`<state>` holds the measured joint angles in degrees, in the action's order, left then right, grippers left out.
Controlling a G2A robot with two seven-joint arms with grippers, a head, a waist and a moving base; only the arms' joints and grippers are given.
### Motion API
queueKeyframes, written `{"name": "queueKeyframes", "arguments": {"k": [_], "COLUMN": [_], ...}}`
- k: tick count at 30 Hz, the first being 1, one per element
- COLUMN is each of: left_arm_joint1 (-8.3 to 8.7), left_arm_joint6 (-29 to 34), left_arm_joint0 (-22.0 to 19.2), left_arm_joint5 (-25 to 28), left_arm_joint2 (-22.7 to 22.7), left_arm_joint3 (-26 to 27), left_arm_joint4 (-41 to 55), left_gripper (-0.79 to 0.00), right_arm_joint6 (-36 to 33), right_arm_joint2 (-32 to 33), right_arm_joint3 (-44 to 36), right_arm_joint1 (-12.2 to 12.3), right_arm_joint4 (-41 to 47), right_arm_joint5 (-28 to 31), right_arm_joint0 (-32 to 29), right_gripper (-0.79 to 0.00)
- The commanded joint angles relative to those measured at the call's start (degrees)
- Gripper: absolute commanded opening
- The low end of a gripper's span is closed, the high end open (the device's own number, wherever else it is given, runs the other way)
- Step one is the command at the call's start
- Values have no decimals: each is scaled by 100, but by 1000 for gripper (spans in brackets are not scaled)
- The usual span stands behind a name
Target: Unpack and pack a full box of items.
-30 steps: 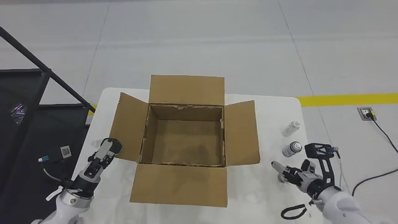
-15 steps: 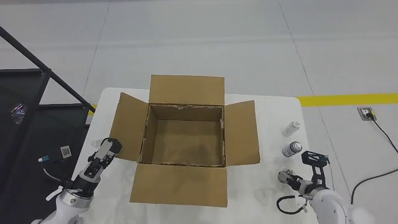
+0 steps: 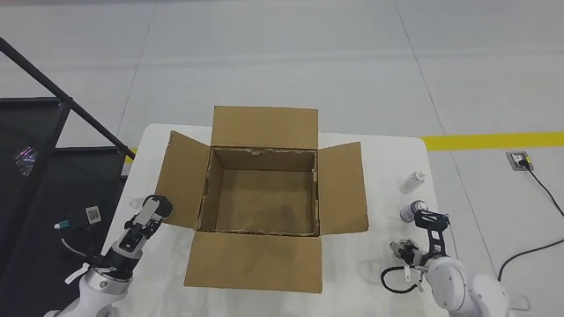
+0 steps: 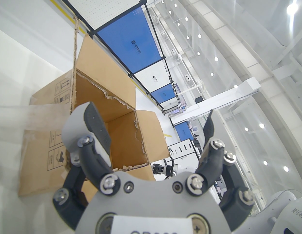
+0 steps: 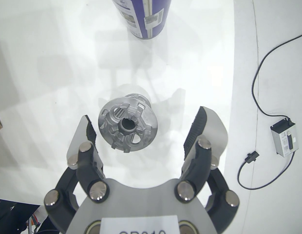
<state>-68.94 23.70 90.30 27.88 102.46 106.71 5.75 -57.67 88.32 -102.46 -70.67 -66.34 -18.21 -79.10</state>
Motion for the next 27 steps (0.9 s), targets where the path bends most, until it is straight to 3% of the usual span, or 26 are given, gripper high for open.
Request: {"name": "queueKeyframes", "arguments": {"k": [1,3,10,15,19,23,27], "left_arm_joint1": [0,0,0,0,0,0,-4], "left_arm_joint6": [0,0,0,0,0,0,-177], "left_arm_joint0": [0,0,0,0,0,0,98], "left_arm_joint5": [0,0,0,0,0,0,5], "left_arm_joint2": [0,0,0,0,0,0,74], "left_arm_joint3": [0,0,0,0,0,0,52], "left_arm_joint4": [0,0,0,0,0,0,16], "left_gripper": [0,0,0,0,0,0,0], "right_arm_joint6": [23,67,256,470,519,580,512], "right_arm_joint2": [11,22,137,248,-55,-929,-2262], "right_arm_joint3": [-21,-71,-559,-1893,-2866,-3129,-2371], "right_arm_joint1": [-1,-3,0,10,15,-28,-183], "right_arm_joint4": [31,96,310,603,231,-197,-313], "right_arm_joint5": [9,35,152,499,604,659,713], "right_arm_joint0": [-13,-40,-158,-446,-358,380,1722], "right_gripper": [-662,-785,-785,-785,-785,-785,-785]}}
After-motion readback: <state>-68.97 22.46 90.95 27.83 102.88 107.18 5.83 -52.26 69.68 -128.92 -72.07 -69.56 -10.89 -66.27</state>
